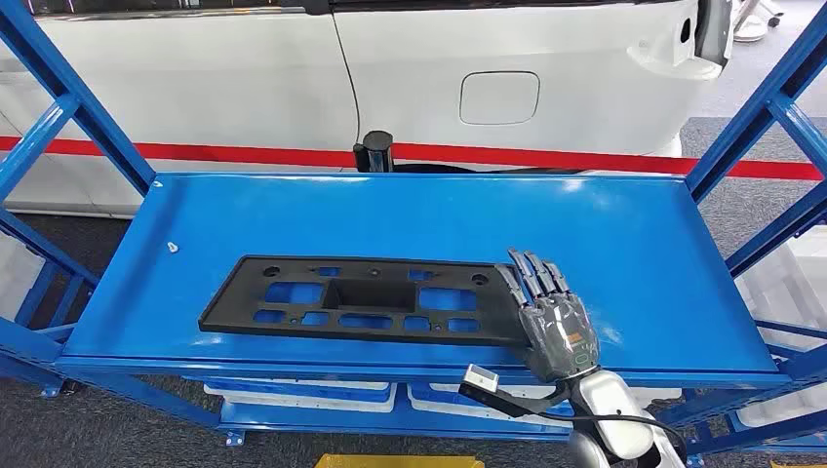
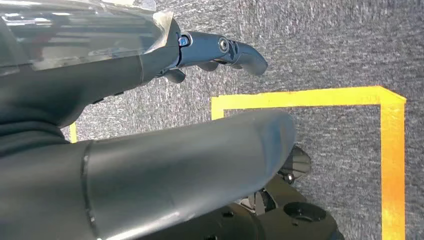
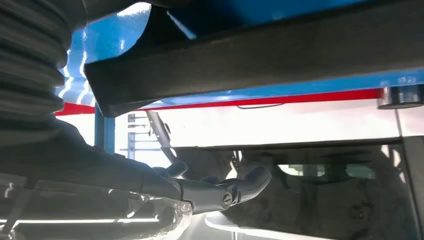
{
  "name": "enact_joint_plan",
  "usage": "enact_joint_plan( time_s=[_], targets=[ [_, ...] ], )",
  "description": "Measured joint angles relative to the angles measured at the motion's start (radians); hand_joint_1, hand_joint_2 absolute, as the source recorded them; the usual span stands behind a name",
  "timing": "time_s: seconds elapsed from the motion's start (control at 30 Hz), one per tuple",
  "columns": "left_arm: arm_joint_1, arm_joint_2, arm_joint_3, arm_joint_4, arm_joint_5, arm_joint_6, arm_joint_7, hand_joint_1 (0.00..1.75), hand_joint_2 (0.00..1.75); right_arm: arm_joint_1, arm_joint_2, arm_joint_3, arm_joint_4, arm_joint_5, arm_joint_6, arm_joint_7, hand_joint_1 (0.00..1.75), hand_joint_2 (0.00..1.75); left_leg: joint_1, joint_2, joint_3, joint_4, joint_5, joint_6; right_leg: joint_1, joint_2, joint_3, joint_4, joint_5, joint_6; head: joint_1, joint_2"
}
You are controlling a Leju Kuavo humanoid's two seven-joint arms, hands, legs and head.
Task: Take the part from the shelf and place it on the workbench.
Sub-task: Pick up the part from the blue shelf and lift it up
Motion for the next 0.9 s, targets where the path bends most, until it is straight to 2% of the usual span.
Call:
enact_joint_plan(
  time_s=[0.23,0.5,0.9],
  targets=[
    [0.000,0.000,0.000,0.000,-0.001,0.000,-0.003,0.00,0.00,-0.009,0.007,-0.029,0.039,0.001,-0.017,0.022,0.00,1.75,0.000,0.002,0.005,0.000,-0.001,-0.006,0.001,0.000,0.007,0.000,-0.001,-0.001,0.000,0.000],
    [0.001,0.002,0.000,0.000,-0.008,-0.008,-0.008,0.00,0.00,-0.017,0.020,-0.069,0.082,0.003,-0.041,0.025,0.00,1.75,-0.002,0.004,0.011,0.000,-0.001,-0.006,0.000,0.000,0.016,-0.004,0.000,-0.001,0.001,0.000],
    [0.003,0.006,0.000,0.000,-0.011,-0.021,-0.008,0.00,0.00,-0.024,0.032,-0.080,0.097,0.000,-0.050,0.011,0.00,1.75,-0.004,0.004,0.012,0.000,-0.002,-0.006,-0.003,0.000,0.016,-0.004,0.000,-0.001,0.001,0.000]
  ],
)
